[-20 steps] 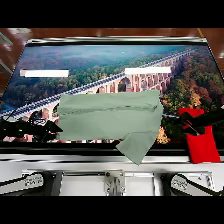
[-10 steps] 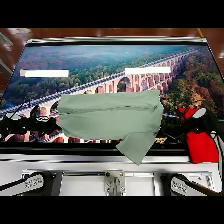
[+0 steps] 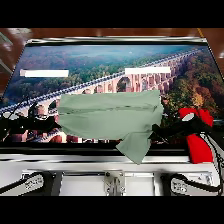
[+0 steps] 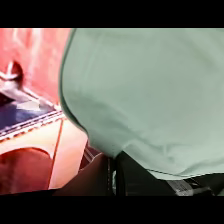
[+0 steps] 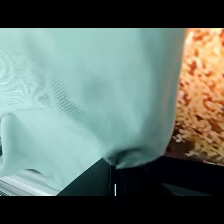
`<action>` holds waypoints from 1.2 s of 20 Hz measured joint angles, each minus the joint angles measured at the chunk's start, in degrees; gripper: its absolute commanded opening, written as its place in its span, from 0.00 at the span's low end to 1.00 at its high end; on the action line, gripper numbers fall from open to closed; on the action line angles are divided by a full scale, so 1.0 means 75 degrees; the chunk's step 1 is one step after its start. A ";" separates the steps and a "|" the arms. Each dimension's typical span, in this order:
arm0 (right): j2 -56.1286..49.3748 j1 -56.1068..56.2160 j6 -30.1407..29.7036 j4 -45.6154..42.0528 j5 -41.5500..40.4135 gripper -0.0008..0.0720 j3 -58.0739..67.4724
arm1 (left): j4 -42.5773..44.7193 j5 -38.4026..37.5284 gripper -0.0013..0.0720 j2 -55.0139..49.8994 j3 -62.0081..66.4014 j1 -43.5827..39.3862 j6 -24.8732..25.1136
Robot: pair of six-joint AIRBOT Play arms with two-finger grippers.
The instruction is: Fold the shirts.
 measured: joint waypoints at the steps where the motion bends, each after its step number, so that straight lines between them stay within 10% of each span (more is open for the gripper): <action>1: -0.0015 -0.0003 -0.0111 0.0105 0.0184 0.11 0.0131 | -0.0012 0.0047 0.07 0.0052 0.0020 -0.0003 0.0131; 8: 0.0175 -0.0003 -0.0157 0.1268 0.0778 0.11 0.2553 | -0.0166 0.0755 0.06 0.0361 0.0947 -0.0443 0.0854; 20: -0.2296 0.0213 0.0766 0.2008 -0.1702 0.17 0.5129 | -0.0460 0.2486 0.07 -0.2358 0.3864 -0.1387 -0.0705; 21: -0.2483 0.0280 0.0731 0.2037 -0.1865 0.40 0.5161 | -0.0460 0.2512 0.11 -0.2544 0.3949 -0.1431 -0.0752; 23: -0.2754 0.0411 0.0525 0.2055 -0.2151 0.87 0.5199 | -0.0452 0.2518 0.82 -0.2844 0.4062 -0.1489 -0.0810; 24: -0.2827 0.0446 0.0358 0.2057 -0.2253 0.88 0.5234 | -0.0437 0.2515 0.99 -0.2935 0.4103 -0.1504 -0.0836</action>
